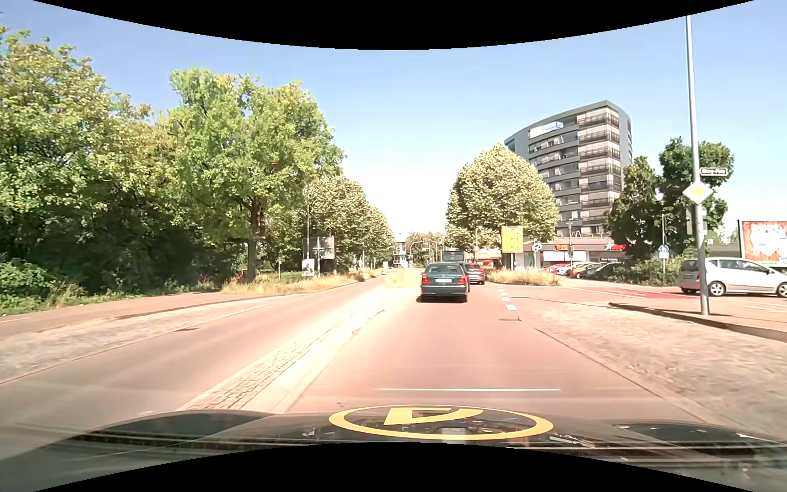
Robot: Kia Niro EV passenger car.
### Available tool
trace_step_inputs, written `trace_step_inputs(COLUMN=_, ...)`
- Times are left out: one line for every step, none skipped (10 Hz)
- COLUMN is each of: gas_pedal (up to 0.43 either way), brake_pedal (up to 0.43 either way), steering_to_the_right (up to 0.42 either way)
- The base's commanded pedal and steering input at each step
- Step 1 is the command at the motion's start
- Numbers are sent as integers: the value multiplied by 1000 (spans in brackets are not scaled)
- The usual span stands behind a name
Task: Follow the waypoints while adhering to traffic rules and regulations
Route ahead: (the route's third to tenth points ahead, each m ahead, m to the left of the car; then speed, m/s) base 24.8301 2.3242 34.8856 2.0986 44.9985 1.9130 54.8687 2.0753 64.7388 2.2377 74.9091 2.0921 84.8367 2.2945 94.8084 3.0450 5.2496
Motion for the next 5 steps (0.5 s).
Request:
trace_step_inputs(gas_pedal=0, brake_pedal=0, steering_to_the_right=50)
trace_step_inputs(gas_pedal=0, brake_pedal=0, steering_to_the_right=50)
trace_step_inputs(gas_pedal=0, brake_pedal=0, steering_to_the_right=50)
trace_step_inputs(gas_pedal=0, brake_pedal=0, steering_to_the_right=49)
trace_step_inputs(gas_pedal=0, brake_pedal=0, steering_to_the_right=50)
